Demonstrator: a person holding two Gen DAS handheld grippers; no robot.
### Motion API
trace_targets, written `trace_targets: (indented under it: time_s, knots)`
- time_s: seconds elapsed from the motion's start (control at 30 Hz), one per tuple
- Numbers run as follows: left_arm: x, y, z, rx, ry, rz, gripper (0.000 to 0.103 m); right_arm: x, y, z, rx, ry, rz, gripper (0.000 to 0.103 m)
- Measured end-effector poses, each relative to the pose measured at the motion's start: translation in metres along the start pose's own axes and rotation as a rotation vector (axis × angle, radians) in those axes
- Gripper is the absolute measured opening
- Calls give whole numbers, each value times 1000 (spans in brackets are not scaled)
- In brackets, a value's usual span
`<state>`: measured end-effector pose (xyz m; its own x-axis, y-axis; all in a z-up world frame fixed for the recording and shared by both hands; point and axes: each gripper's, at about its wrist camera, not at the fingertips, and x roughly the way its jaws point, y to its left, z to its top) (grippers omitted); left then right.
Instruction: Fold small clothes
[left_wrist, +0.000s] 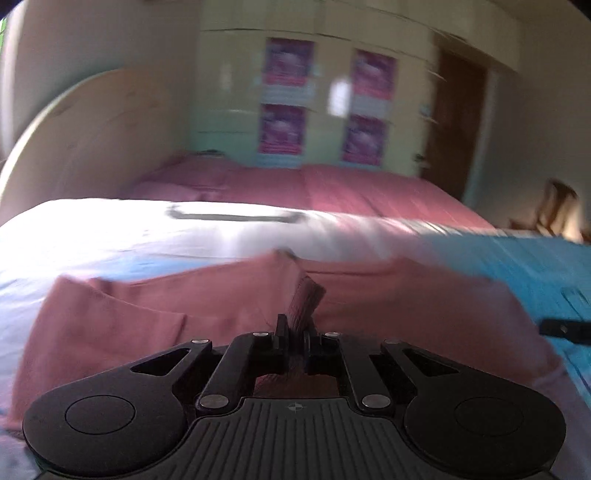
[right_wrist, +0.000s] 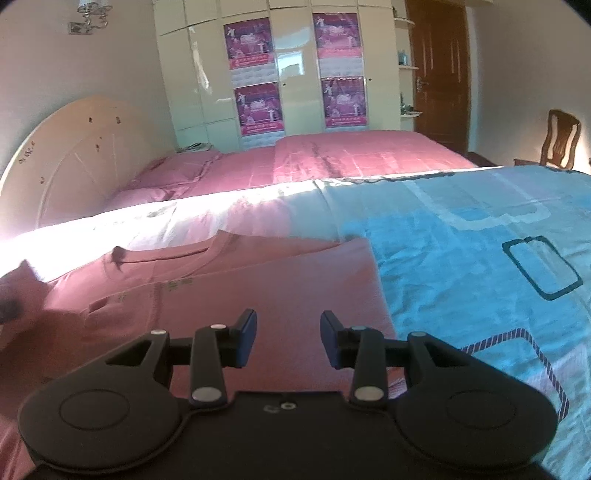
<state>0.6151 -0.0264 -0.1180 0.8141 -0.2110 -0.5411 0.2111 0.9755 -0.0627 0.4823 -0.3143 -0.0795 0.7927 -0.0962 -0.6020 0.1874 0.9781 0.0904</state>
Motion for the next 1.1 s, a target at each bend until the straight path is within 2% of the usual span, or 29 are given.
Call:
trace_targets:
  time_s: [0.1,0.2,0.23,0.27,0.33,0.43,0.6,0.7,0.8,0.97,1.1]
  knots:
    - [14,-44,-7,46,62,-39,6,-2,-5,-1,15,13,16,37]
    - [19,-88,-33,66,177,-80,8,1,-11,-3,42,51,50,40]
    - [19,-96,-41,80,182,-78,24,2,-11,-4,53,64,61,41]
    - [16,-101,-44,91,160,-94,44,2,-11,-5,62,73,71,45]
    - [5,-103,-45,80,135,-146,73,4,-9,-6,74,85,102,48]
    - [-31,-92,-44,101,60,-98,73,8,-2,-8,93,108,182,48]
    - [-86,-17,-60,-27,23,63,72,23,25,-12,133,175,373,43]
    - [-108,27,-81,-17,49,181,72,37,43,-17,168,232,461,41]
    - [-118,64,-103,-83,102,252,72,51,58,-22,192,290,501,41]
    - [-105,100,-114,-205,108,266,72,72,65,-32,334,343,526,39]
    - [-87,108,-115,-226,103,254,71,81,69,-35,413,352,496,32]
